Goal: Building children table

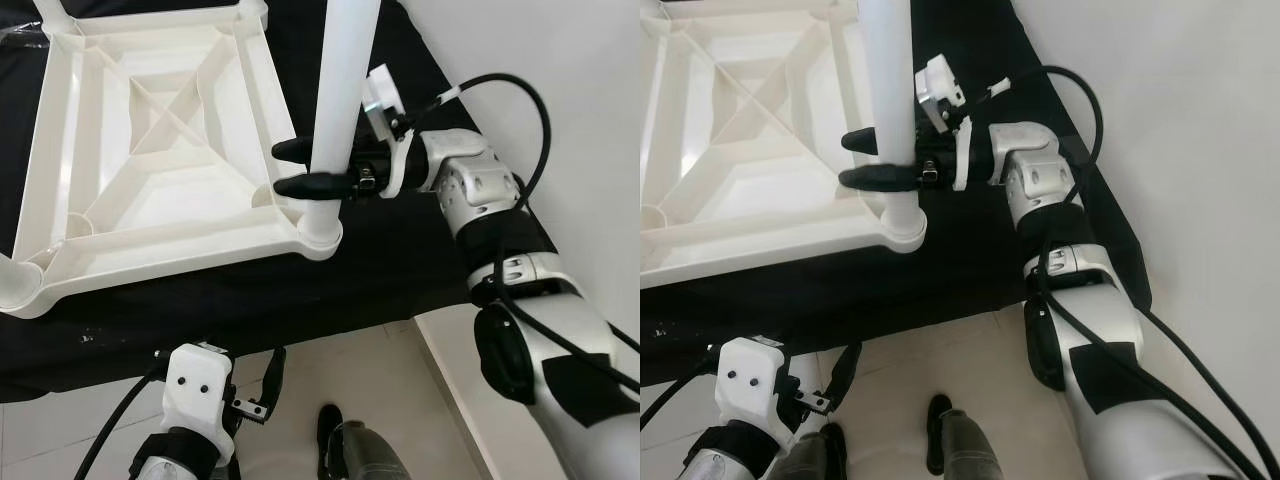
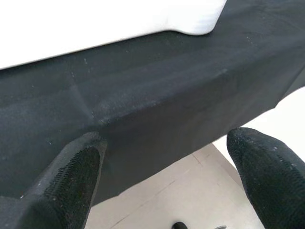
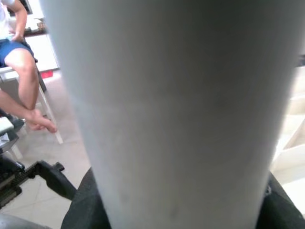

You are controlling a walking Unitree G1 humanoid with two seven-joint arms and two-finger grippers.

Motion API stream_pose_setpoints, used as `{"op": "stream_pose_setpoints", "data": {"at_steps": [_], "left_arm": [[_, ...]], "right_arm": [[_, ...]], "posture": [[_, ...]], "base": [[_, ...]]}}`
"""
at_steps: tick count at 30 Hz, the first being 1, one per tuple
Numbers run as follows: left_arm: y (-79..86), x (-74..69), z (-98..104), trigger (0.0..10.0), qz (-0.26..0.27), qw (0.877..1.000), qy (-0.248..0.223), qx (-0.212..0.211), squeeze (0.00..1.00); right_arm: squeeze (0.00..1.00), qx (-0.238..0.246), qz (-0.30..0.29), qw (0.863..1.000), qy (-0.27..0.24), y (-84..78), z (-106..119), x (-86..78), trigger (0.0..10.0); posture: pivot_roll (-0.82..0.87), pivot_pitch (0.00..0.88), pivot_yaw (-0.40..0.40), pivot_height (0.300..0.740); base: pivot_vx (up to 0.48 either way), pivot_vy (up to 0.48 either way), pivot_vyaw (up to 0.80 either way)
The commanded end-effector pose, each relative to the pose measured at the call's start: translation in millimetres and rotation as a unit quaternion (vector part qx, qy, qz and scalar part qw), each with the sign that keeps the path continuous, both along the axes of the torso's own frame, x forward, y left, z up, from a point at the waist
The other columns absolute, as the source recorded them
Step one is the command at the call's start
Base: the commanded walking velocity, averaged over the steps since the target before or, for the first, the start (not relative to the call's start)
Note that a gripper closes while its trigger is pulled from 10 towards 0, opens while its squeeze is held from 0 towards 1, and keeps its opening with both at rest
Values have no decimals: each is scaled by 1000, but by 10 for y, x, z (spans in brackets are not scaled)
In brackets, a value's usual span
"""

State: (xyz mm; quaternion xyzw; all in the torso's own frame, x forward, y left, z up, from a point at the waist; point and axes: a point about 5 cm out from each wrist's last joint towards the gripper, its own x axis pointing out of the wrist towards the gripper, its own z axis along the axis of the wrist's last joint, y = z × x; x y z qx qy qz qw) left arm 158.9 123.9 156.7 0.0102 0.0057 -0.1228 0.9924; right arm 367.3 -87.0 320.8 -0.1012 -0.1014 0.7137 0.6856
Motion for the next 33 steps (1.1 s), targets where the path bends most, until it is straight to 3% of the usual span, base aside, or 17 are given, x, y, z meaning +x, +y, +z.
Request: {"op": "stream_pose_setpoints", "data": {"at_steps": [1,5,10,12,13,14,16,17,18,22,26,27,29,30,31,32,33], "left_arm": [[1,-38,-40,10000,-1,1000,16,10,0],[-1,7,-55,10000,0,1000,16,10,0],[-4,89,-80,10000,-1,1000,12,9,0],[17,149,-101,10000,-1,1000,10,9,0],[33,179,-110,10000,0,1000,10,8,0],[33,179,-110,10000,0,1000,10,8,0],[43,260,-118,10000,-1,1000,7,7,0],[43,260,-118,10000,-1,1000,7,7,0],[38,298,-124,10000,-4,1000,5,8,0],[38,406,-145,10000,-6,1000,-1,12,0],[31,444,-151,10000,-4,1000,-4,14,0],[37,448,-156,10000,0,1000,-5,16,0],[47,441,-163,10000,5,1000,-6,16,0],[51,434,-164,10000,6,1000,-6,16,0],[51,434,-164,10000,6,1000,-6,16,0],[52,430,-165,10000,6,1000,-6,16,0],[47,423,-161,10000,5,1000,-6,15,0]], "right_arm": [[0,19,7,1000,-2,-38,60,-5,0],[0,24,-14,999,-25,-177,68,-4,0],[0,41,-134,989,-48,-354,-38,-53,0],[0,57,-286,956,0,-256,-364,-146,0],[0,45,-417,908,24,-223,-618,-195,0],[0,45,-417,908,24,-223,-618,-195,0],[0,40,-540,834,109,-59,-1125,-518,0],[0,40,-540,834,109,-59,-1125,-518,0],[0,38,-566,815,117,7,-1223,-606,0],[0,64,-513,850,99,417,-1098,-495,0],[0,88,-485,862,113,590,-979,-403,392],[0,99,-469,870,116,657,-884,-412,10000],[0,108,-440,882,131,717,-773,-449,10000],[314,104,-432,887,127,724,-740,-490,10000],[314,104,-432,887,127,724,-740,-490,10000],[1000,100,-421,892,128,724,-726,-511,10000],[1000,101,-393,903,139,714,-701,-524,10000]], "posture": [[102,366,-100,740],[78,339,-99,740],[36,302,-109,740],[10,275,-104,740],[0,270,-100,740],[0,270,-100,740],[-19,256,-72,740],[-19,256,-72,740],[-24,244,-69,740],[-11,182,-76,740],[1,174,-85,740],[10,172,-92,740],[19,172,-99,740],[24,177,-101,740],[24,177,-101,740],[24,177,-101,740],[28,192,-101,740]], "base": [[0,0,0],[0,0,0],[0,0,0],[0,0,0],[0,0,0],[0,0,0],[0,0,0],[0,0,0],[0,0,0],[0,0,0],[0,0,0],[0,0,0],[0,0,0],[0,0,0],[0,0,0],[0,0,0],[0,0,0]]}}
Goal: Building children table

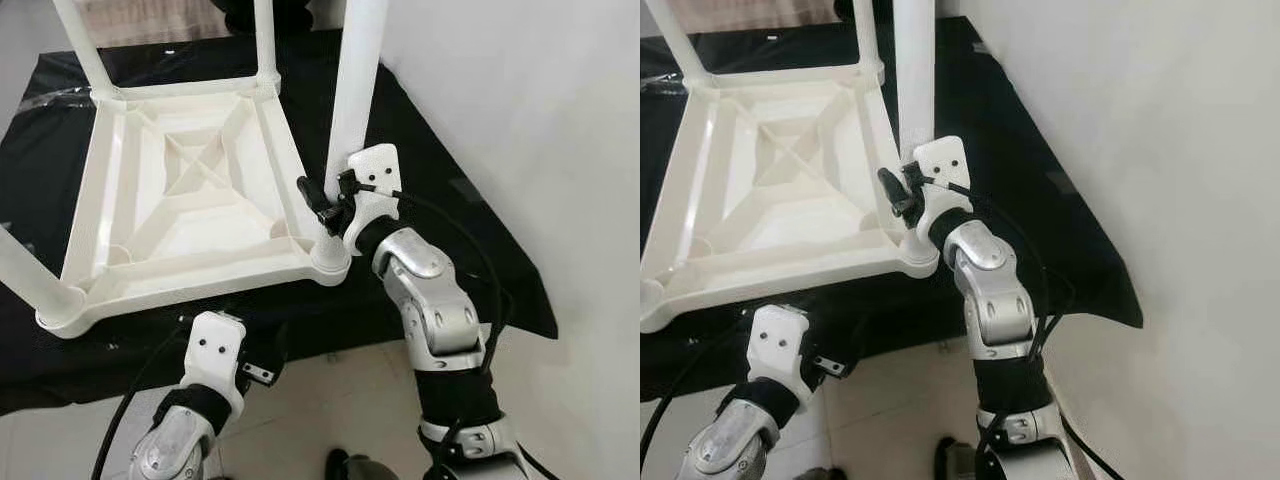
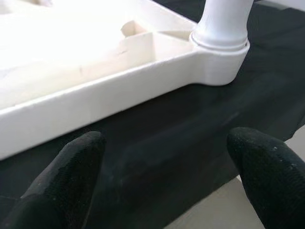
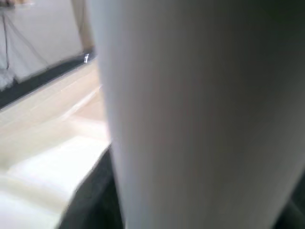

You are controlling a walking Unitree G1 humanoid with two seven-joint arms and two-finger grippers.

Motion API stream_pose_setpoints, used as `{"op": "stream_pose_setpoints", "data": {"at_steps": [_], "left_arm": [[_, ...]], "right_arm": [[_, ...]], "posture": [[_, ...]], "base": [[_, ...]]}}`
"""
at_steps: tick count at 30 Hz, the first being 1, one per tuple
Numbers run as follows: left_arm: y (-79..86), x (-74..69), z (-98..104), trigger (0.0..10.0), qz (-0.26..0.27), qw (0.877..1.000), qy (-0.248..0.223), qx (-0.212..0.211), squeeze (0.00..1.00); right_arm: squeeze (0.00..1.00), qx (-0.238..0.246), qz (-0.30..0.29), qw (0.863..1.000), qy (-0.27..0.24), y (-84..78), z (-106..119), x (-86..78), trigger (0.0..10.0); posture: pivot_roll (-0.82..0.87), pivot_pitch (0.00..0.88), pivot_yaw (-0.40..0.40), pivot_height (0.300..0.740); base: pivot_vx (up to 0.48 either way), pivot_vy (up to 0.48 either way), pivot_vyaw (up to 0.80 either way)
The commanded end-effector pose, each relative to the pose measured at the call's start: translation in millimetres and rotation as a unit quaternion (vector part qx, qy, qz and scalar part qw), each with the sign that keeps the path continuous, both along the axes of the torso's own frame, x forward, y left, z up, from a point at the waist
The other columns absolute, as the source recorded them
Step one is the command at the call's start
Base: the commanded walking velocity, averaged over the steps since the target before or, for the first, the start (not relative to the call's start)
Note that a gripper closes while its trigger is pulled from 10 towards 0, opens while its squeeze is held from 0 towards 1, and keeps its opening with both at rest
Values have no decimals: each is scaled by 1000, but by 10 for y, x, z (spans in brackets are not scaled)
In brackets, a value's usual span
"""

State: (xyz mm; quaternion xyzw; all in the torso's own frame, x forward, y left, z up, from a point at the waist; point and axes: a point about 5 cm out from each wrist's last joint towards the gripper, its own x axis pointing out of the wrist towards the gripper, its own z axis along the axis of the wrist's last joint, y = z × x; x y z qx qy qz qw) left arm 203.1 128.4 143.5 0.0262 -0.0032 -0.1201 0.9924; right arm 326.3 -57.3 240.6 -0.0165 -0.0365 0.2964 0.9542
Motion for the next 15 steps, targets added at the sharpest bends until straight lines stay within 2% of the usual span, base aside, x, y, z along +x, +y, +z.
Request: {"op": "stream_pose_setpoints", "data": {"at_steps": [1,2,5,6,7,8,9,10,11,12,13,14,15], "left_arm": [[3,-19,-30,10000,3,1000,4,0,0],[-8,-29,-23,10000,1,1000,4,0,0],[-42,-73,-4,10000,-5,1000,3,-3,0],[-49,-82,-2,10000,-7,1000,3,-4,0],[-58,-102,2,10000,-9,1000,4,-4,0],[-64,-121,4,10000,-10,1000,5,-4,0],[-69,-147,8,10000,-12,1000,5,-3,0],[-69,-147,8,10000,-12,1000,5,-3,0],[-69,-179,8,10000,-12,1000,8,-2,0],[-66,-239,11,10000,-12,1000,12,-1,0],[-66,-239,11,10000,-12,1000,12,-1,0],[-60,-287,18,10000,-10,1000,14,0,0],[-60,-287,18,10000,-10,1000,14,0,0]], "right_arm": [[1000,46,90,995,24,416,101,-114,10000],[1000,48,114,992,20,387,142,-105,10000],[1000,33,266,962,-52,307,410,-75,10000],[1000,23,301,951,-73,277,468,-67,10000],[953,4,323,942,-93,233,509,-33,10000],[953,-8,336,936,-104,200,533,-12,10000],[475,-10,349,932,-99,162,562,40,10000],[475,-10,349,932,-99,162,562,40,10000],[0,-20,370,923,-102,116,603,96,10000],[0,-34,405,908,-105,51,660,145,10000],[0,-34,405,908,-105,51,660,145,10000],[0,-48,423,898,-108,12,703,176,10000],[0,-48,423,898,-108,12,703,176,10000]], "posture": [[28,192,-101,740],[30,204,-106,740],[30,234,-110,740],[30,234,-110,740],[38,251,-111,740],[41,254,-111,740],[49,263,-112,740],[49,263,-112,740],[62,277,-114,740],[79,290,-116,740],[79,290,-116,740],[95,307,-119,740],[95,307,-119,740]], "base": [[0,0,0],[0,0,0],[0,0,0],[0,0,0],[0,0,0],[0,0,0],[0,0,0],[0,0,0],[0,0,0],[0,0,0],[0,0,0],[0,0,0],[0,0,0]]}}
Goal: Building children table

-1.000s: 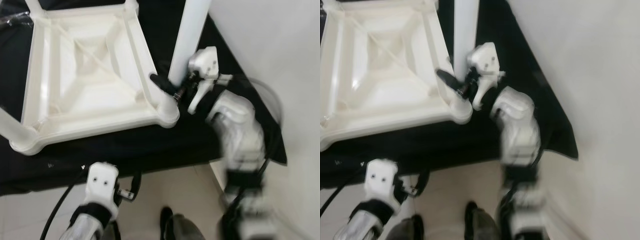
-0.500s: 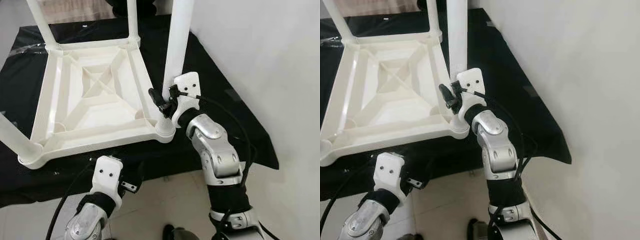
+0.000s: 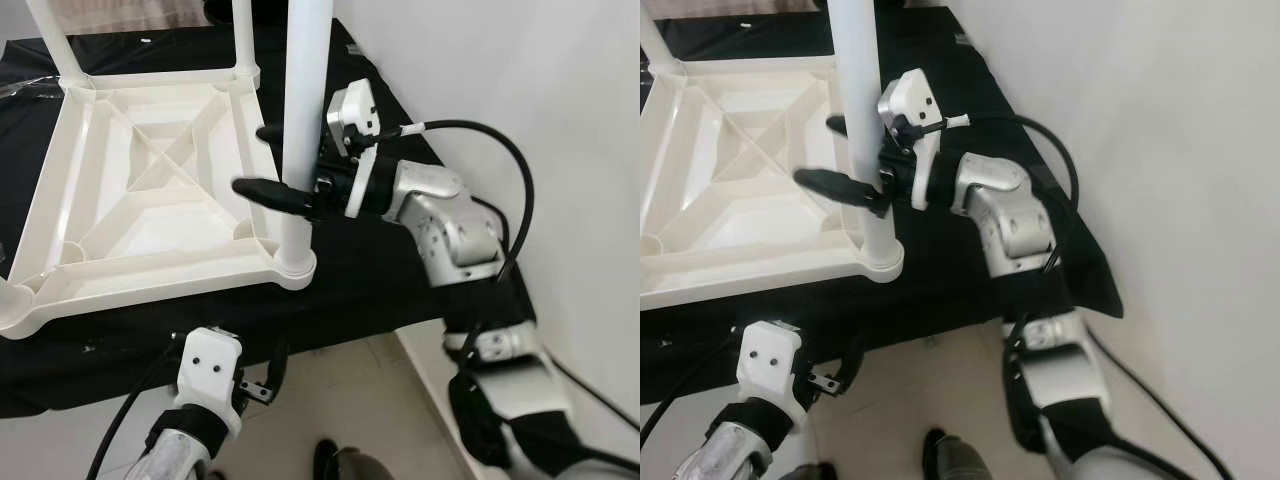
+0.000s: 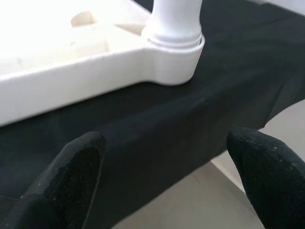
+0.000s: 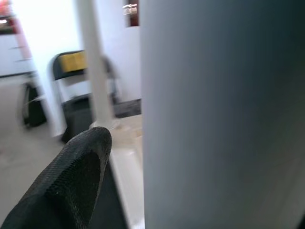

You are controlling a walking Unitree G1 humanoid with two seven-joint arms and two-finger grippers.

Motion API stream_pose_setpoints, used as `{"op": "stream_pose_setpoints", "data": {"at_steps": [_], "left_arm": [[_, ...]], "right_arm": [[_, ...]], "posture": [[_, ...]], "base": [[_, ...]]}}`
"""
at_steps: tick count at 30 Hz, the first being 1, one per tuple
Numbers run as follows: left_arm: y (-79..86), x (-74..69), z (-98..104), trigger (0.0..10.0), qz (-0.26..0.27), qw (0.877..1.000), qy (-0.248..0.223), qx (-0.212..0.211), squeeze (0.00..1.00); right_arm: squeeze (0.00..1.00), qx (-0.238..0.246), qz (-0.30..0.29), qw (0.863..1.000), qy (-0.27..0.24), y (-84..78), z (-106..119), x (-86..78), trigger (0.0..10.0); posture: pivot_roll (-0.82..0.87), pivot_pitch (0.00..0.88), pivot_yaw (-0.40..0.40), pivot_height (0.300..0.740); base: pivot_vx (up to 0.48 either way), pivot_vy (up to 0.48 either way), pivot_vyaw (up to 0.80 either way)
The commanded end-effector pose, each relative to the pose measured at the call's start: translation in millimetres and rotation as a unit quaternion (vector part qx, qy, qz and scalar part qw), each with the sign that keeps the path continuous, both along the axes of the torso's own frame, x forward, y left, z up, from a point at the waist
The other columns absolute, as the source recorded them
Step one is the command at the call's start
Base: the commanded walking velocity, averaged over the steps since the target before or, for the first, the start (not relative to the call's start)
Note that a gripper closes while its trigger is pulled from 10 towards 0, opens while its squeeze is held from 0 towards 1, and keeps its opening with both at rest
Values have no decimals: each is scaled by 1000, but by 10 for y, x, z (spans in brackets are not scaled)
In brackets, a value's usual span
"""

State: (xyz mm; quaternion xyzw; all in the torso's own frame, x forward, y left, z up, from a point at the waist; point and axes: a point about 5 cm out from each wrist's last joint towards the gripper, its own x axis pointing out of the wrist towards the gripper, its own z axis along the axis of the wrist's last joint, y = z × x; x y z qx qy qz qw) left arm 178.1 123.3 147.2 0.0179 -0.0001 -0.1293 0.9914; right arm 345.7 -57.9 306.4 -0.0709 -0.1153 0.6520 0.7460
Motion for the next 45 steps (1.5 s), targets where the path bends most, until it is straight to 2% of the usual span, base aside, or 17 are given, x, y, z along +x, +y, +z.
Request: {"op": "stream_pose_setpoints", "data": {"at_steps": [1,11,12,13,14,26,31,32,33,34,35,36,37,38,39,43,45], "left_arm": [[-5,-62,-17,10000,2,1000,12,10,0],[-7,-231,21,10000,7,1000,20,9,0],[-10,-243,25,10000,7,1000,21,9,0],[-10,-243,25,10000,7,1000,21,9,0],[-13,-252,28,10000,7,1000,22,9,0],[-20,-196,14,10000,9,1000,22,7,0],[-29,-114,-13,10000,7,1000,19,4,0],[-29,-114,-13,10000,7,1000,19,4,0],[-22,-94,-19,10000,7,1000,18,4,0],[-14,-71,-26,10000,6,1000,17,3,0],[-14,-71,-26,10000,6,1000,17,3,0],[-3,-36,-37,10000,6,1000,16,3,0],[-3,8,-40,10000,3,1000,13,5,0],[-3,8,-40,10000,3,1000,13,5,0],[-2,59,-48,10000,0,1000,10,6,0],[-4,99,-54,10000,-2,1000,9,7,0],[-24,221,-83,10000,-6,1000,2,14,0]], "right_arm": [[0,-1,33,999,-14,0,81,14,10000],[0,-17,124,992,-7,-88,243,128,10000],[0,-24,135,991,-4,-103,243,140,8627],[0,-24,135,991,-4,-103,243,140,8627],[0,-30,144,989,0,-121,246,151,0],[0,-32,129,991,0,-251,198,211,0],[0,-11,-3,1000,7,-273,-106,123,0],[0,-11,-3,1000,7,-273,-106,123,0],[0,-4,-70,997,25,-227,-235,70,0],[0,-13,-155,987,36,-182,-387,28,0],[0,-13,-155,987,36,-182,-387,28,0],[0,-15,-321,945,61,-170,-656,-41,0],[0,-19,-400,912,91,-97,-944,-241,0],[0,-19,-400,912,91,-97,-944,-241,0],[0,-18,-446,888,108,-41,-1107,-389,0],[0,-12,-451,884,119,49,-1181,-476,0],[0,1,-429,896,112,260,-1175,-406,0]], "posture": [[99,311,-120,740],[135,352,-125,740],[135,354,-126,740],[135,354,-126,740],[135,354,-126,740],[109,323,-119,740],[58,281,-119,740],[58,281,-119,740],[50,270,-119,740],[48,262,-117,740],[48,262,-117,740],[33,248,-108,740],[25,237,-100,740],[25,237,-100,740],[13,216,-90,740],[13,209,-88,740],[34,139,-91,740]], "base": [[0,0,0],[0,0,0],[0,0,0],[0,0,0],[0,0,0],[0,0,0],[0,0,0],[0,0,0],[0,0,0],[0,0,0],[0,0,0],[0,0,0],[0,0,0],[0,0,0],[0,0,0],[0,0,0],[0,0,0]]}}
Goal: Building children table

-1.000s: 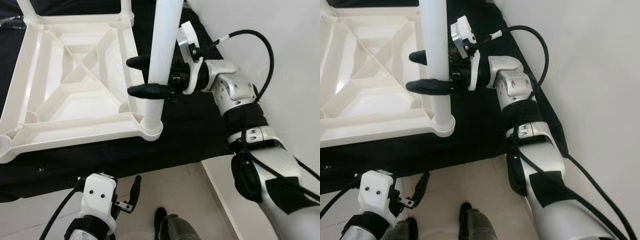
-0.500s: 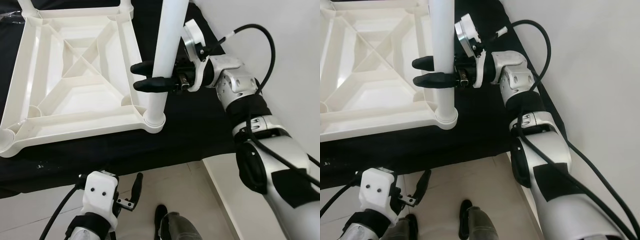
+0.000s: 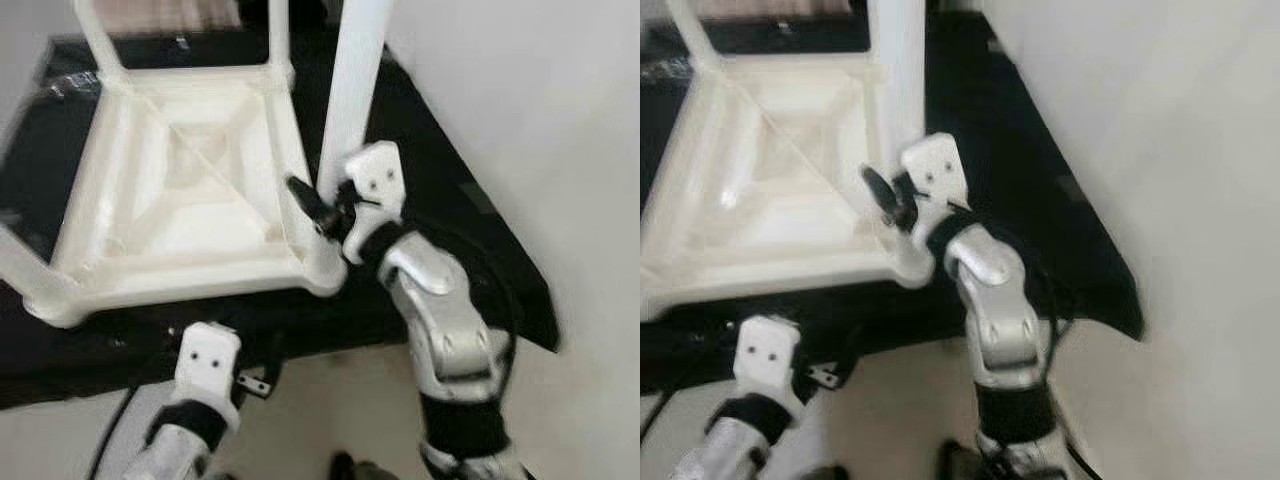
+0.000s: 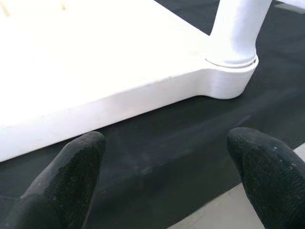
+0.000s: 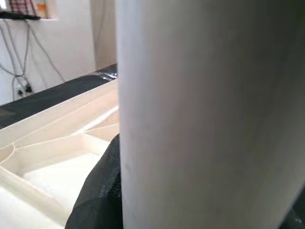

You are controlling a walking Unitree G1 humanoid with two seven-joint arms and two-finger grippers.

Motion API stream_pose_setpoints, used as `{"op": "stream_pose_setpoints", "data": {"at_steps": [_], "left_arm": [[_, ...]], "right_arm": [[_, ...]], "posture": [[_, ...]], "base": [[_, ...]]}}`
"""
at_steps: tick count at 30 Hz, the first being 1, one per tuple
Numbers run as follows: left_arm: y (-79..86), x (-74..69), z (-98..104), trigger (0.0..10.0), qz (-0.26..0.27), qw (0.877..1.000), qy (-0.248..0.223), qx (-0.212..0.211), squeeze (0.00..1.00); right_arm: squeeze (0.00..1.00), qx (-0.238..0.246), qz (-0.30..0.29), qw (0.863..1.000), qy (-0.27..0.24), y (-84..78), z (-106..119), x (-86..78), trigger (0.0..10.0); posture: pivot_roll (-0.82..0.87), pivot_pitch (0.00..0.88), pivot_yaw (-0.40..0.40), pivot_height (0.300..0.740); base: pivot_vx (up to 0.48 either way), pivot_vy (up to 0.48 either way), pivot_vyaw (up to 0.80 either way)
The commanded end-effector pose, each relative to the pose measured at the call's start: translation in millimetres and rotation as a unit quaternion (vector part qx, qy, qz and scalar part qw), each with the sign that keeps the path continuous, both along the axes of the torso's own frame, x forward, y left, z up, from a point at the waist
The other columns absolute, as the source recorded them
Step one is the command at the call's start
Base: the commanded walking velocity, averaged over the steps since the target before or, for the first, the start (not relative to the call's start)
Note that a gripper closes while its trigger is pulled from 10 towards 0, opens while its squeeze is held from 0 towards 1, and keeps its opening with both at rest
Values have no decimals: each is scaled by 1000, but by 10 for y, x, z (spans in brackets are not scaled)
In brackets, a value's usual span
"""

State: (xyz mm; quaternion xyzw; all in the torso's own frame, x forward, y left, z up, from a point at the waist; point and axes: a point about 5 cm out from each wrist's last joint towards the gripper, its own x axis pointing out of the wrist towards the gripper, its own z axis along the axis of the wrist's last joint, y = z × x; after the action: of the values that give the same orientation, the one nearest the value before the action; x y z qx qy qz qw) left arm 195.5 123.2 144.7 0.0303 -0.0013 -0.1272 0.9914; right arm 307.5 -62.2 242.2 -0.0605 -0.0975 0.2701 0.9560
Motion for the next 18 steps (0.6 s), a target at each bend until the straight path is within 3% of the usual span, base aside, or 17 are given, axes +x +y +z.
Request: {"op": "stream_pose_setpoints", "data": {"at_steps": [1,2,3,4,5,7,8,9,10,12,13,17,18], "left_arm": [[-31,92,-73,10000,-9,1000,3,5,0],[-35,121,-85,10000,-9,1000,1,8,0],[-35,121,-85,10000,-9,1000,1,8,0],[-37,135,-93,10000,-9,1000,0,9,0],[-36,143,-100,10000,-9,1000,0,9,0],[-34,150,-106,10000,-9,1000,0,9,0],[-32,166,-117,10000,-8,1000,-1,8,0],[-32,166,-117,10000,-8,1000,-1,8,0],[-35,170,-121,10000,-8,1000,-1,8,0],[-52,166,-120,10000,-8,1000,-3,7,0],[-52,166,-120,10000,-8,1000,-3,7,0],[-95,143,-112,10000,-12,1000,-9,3,0],[-103,131,-109,10000,-13,1000,-10,3,0]], "right_arm": [[0,-5,-4,994,107,326,-504,33,0],[0,-4,-5,994,105,322,-482,78,3647],[0,-4,-5,994,105,322,-482,78,3647],[0,-6,-12,995,104,302,-458,99,8510],[0,-5,-16,995,100,270,-432,126,10000],[0,3,0,996,94,253,-396,147,10000],[573,23,62,995,75,236,-284,126,10000],[573,23,62,995,75,236,-284,126,10000],[1000,25,114,991,67,229,-244,109,10000],[1000,17,204,978,42,87,-137,158,10000],[1000,17,204,978,42,87,-137,158,10000],[1000,-37,292,956,3,-184,36,360,10000],[243,-42,299,953,1,-217,69,412,10000]], "posture": [[42,125,-93,740],[46,118,-96,740],[46,118,-96,740],[46,115,-98,740],[50,107,-100,740],[56,100,-102,740],[62,96,-105,740],[62,96,-105,740],[66,93,-106,740],[74,94,-112,740],[74,94,-112,740],[97,118,-125,740],[101,121,-125,740]], "base": [[0,0,0],[0,0,0],[0,0,0],[0,0,0],[0,0,0],[0,0,0],[0,0,0],[0,0,0],[0,0,0],[0,0,0],[0,0,0],[0,0,0],[0,0,0]]}}
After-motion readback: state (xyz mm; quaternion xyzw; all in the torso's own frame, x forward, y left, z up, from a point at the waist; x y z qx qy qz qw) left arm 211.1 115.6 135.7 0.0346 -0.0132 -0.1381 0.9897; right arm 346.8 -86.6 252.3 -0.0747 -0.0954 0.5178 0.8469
